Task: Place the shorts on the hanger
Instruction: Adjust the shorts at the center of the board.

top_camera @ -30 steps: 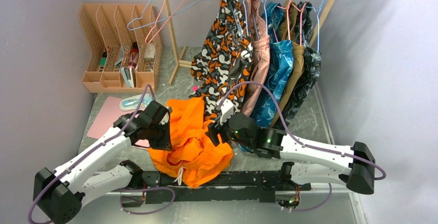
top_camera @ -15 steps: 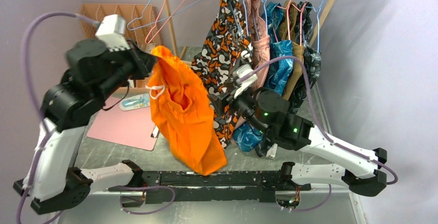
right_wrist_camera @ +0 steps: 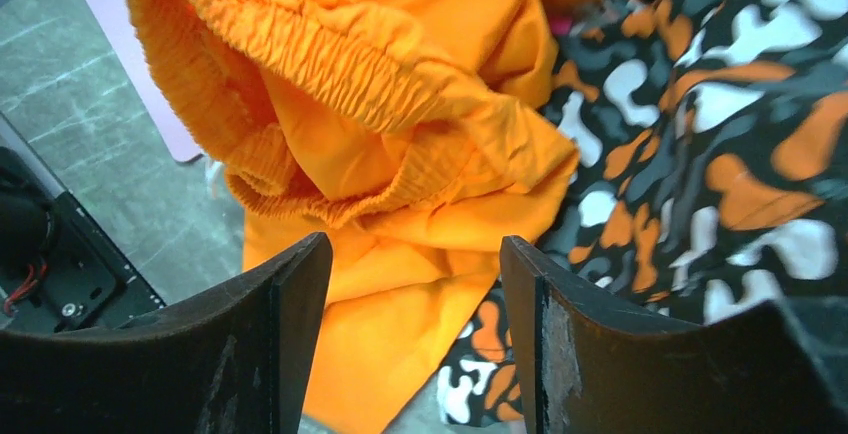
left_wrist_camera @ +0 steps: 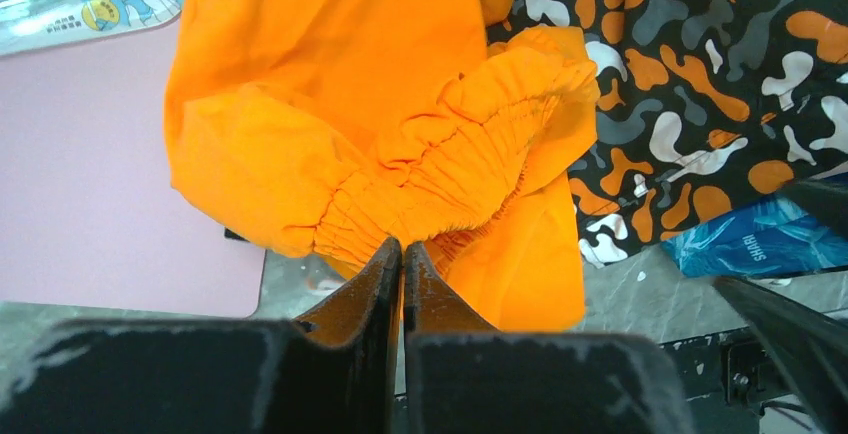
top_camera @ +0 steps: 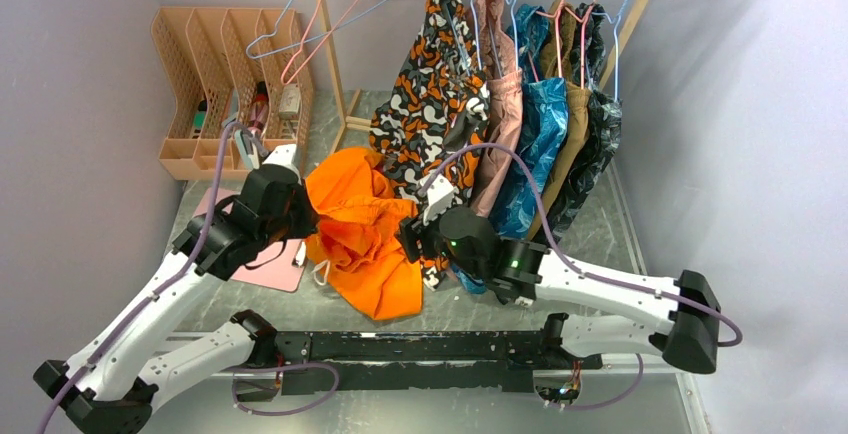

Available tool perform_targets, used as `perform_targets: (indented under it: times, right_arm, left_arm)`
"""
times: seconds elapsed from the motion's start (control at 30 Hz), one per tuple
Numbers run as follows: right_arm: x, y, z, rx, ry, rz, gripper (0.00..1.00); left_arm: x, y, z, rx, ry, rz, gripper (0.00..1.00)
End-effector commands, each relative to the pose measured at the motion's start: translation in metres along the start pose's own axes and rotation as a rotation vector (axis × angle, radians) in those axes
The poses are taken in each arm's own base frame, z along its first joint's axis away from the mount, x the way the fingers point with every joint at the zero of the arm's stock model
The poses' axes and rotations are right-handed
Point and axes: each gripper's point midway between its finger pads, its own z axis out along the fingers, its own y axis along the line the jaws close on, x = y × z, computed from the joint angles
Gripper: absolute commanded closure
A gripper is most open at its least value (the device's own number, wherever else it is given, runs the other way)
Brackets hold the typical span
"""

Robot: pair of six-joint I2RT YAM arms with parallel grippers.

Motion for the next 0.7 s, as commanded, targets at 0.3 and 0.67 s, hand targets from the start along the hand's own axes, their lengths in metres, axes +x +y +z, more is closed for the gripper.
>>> perform_targets:
  times: [0.3,0.67]
  right_arm:
    - [0.047,0.021,0.065,-0.064,0.085,0.413,0.46]
    - [0.073,0.011,0.114,0.013,0.152,0.424,0.46]
  left_arm:
    - [-0.028,-0.008,0.000,-0.014,-0.098,-0.124,0.93]
    - [-0.030,-0.007,-0.007,-0.007,-0.111,-0.118,0.93]
